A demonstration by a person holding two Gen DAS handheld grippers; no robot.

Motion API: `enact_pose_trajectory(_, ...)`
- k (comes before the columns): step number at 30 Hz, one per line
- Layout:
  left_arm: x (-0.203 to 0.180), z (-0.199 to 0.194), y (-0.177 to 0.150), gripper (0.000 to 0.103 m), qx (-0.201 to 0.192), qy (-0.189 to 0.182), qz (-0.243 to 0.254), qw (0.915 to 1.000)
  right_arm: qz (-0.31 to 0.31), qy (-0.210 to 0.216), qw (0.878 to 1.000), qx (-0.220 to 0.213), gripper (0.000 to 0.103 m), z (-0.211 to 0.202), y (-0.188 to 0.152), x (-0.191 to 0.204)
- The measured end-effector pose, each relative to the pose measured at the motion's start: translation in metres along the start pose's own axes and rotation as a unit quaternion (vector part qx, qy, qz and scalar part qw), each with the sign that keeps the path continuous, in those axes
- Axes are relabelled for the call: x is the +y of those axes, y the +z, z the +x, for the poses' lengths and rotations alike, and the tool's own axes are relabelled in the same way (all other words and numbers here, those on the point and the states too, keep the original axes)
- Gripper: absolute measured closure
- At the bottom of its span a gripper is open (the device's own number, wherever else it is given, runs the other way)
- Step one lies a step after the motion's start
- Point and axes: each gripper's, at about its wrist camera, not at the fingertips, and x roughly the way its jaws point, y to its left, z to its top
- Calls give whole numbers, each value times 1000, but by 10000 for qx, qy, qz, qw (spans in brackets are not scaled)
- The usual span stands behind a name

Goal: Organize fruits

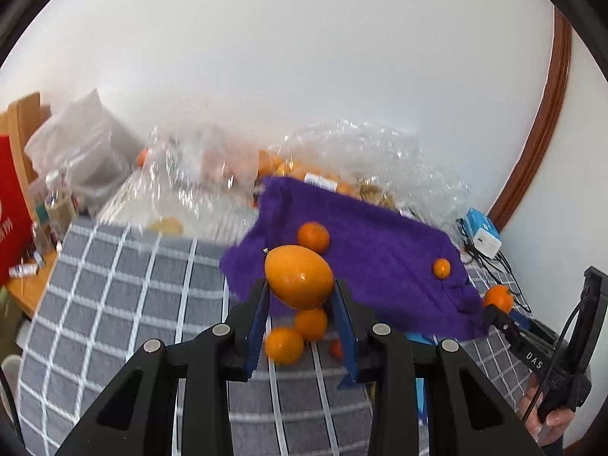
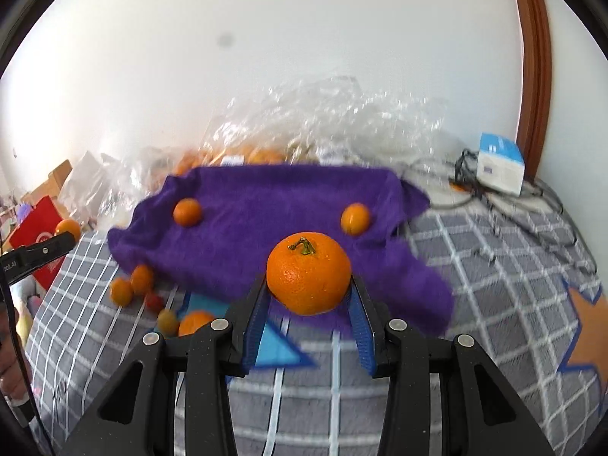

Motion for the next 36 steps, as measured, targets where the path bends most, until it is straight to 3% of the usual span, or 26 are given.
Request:
enact_pose_trajectory(7, -12, 32, 32, 71, -246, 134, 115, 9995, -39, -323, 9994, -144, 62, 24, 32, -7)
enact_pose_trajectory(11, -13, 58, 39, 71, -173, 92, 18, 9998, 26, -391, 9992, -124, 62, 43, 38, -12)
enact_pose_trajectory(22, -10, 100, 16, 71, 212, 278, 41, 9994, 205, -365, 9989, 211, 62, 79, 24, -20)
enact_pose_trajectory(36, -5, 118, 9, 71, 370, 461, 101, 9982, 90, -525, 9974, 490, 62, 97, 13, -15)
